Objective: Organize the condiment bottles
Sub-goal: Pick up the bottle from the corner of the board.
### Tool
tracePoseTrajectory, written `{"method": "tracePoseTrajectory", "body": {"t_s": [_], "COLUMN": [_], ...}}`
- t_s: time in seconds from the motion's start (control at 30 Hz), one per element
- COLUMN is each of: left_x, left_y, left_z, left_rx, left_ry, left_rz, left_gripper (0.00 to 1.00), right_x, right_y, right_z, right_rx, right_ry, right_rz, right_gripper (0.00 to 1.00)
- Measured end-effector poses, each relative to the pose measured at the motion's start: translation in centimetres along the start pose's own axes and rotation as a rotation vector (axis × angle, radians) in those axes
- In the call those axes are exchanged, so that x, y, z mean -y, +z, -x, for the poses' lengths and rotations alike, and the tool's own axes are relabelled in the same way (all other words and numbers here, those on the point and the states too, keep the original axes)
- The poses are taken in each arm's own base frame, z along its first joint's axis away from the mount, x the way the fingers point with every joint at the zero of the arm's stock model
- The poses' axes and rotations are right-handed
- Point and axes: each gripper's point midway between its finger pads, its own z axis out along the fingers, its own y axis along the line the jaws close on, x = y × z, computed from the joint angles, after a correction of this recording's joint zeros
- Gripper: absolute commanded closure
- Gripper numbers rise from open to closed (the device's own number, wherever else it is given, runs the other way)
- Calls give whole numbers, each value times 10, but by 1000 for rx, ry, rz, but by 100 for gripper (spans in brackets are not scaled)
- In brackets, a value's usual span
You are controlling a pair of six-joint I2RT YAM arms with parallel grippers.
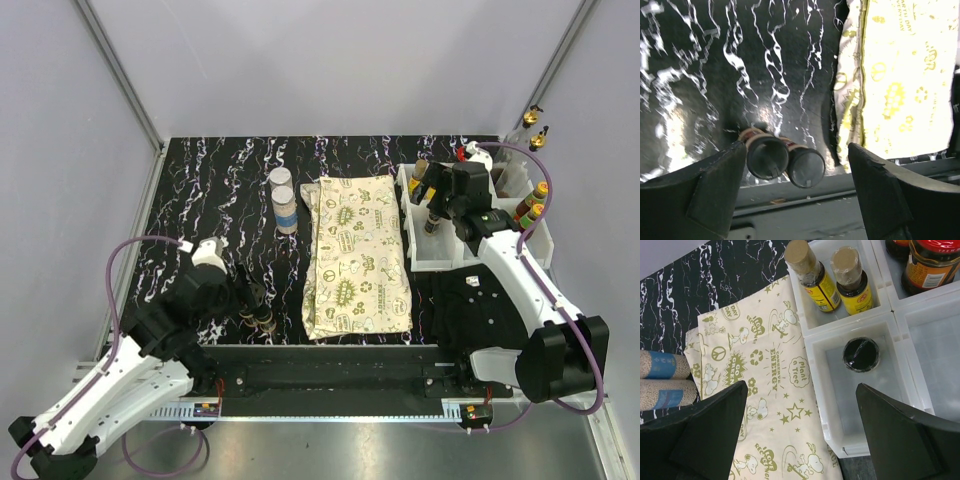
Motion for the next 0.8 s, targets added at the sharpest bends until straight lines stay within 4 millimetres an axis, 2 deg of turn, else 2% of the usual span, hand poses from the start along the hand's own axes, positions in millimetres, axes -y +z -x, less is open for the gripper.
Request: {"method": "tracePoseTrajectory", "body": {"t_s": [0.27,0.43,0.6,0.8], "left_x": [-14,-22,-29,-34], "left_y": [-6,-2,6,12], "left_z": [-19,-27,-32,-31], "left_rx": [-41,-69,-87,-76], "left_ry": [-158,-214,-237,-259], "left_rz": [49,116,193,240], "left_gripper": [16,18,20,27], "right_x": [3,6,7,8], "right_y": [1,2,2,0], "right_z": [-7,-12,-15,-15], "right_rx": [-18,-27,-32,-30], "right_ry": [-3,-4,-5,-4], "right_rz": [-5,-10,-13,-12], "right_gripper": [0,0,0,0]}}
